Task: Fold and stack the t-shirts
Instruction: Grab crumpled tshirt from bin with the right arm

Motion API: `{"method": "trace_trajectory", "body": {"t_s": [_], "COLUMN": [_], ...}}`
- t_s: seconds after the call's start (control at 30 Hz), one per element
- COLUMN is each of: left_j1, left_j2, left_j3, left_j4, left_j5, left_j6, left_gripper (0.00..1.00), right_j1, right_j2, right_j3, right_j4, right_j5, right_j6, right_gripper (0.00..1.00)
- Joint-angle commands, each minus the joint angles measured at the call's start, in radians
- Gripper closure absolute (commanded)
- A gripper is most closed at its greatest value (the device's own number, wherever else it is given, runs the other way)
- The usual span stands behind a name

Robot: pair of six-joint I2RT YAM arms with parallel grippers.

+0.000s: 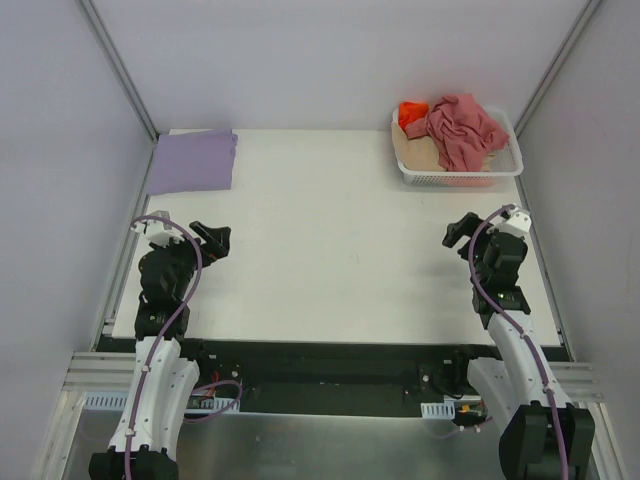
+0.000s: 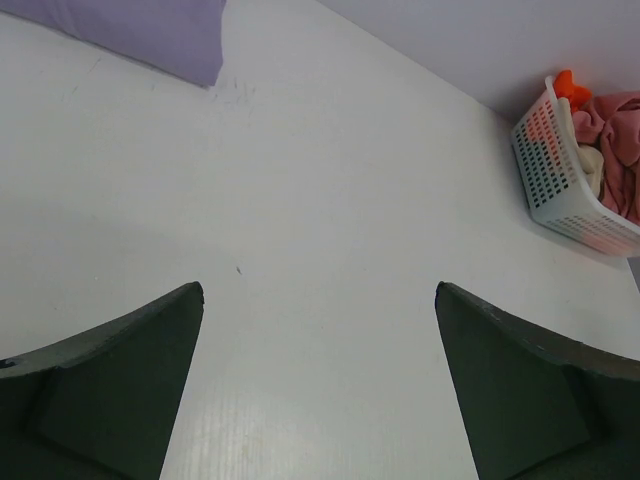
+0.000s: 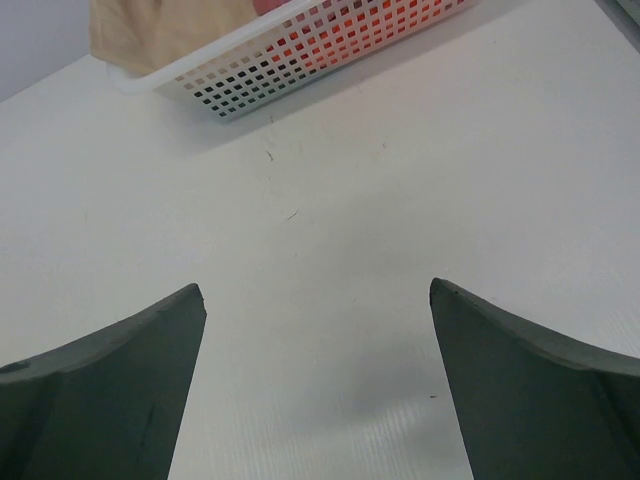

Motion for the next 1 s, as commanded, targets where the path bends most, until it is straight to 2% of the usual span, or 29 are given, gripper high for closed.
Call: {"method": "trace_trajectory", "body": {"t_s": [0.0,0.17,0.37,0.6,0.77,0.97], "left_j1": [0.003,0.001,0.003,0.003,0.003,0.003], "left_j2": [-0.006,-0.005,0.011,0.048,0.066,0.089], "left_j3": [0.008,0.011,0.014,0.022,0.027,0.033], "left_j4": [0.019,0.017,0.019,0.019,0.017,0.019], "left_j5": [-0.020,-0.019,-0.031,-0.054,-0.060,-0.071], "left_j6": [0.011,0.006,-0.006,-0.020,-0.021,-0.024], "left_gripper": [0.01,0.01,0.01,0.01,0.01,0.01], "right_j1": [-0.001,-0.001,-0.001,-0.001,-0.001,-0.001], "right_j2": [0.026,0.118,0.357,0.820,1.191,1.535], "right_j3": [0.019,0.126,0.482,1.025,1.471,1.838], "right_j4": [0.055,0.009,-0.181,-0.455,-0.610,-0.640], "right_j5": [0.011,-0.029,-0.018,0.115,0.219,0.257], "right_j6": [0.019,0.010,-0.006,-0.052,-0.082,-0.135], "right_gripper": [0.04,0.04,0.04,0.04,0.04,0.03]}}
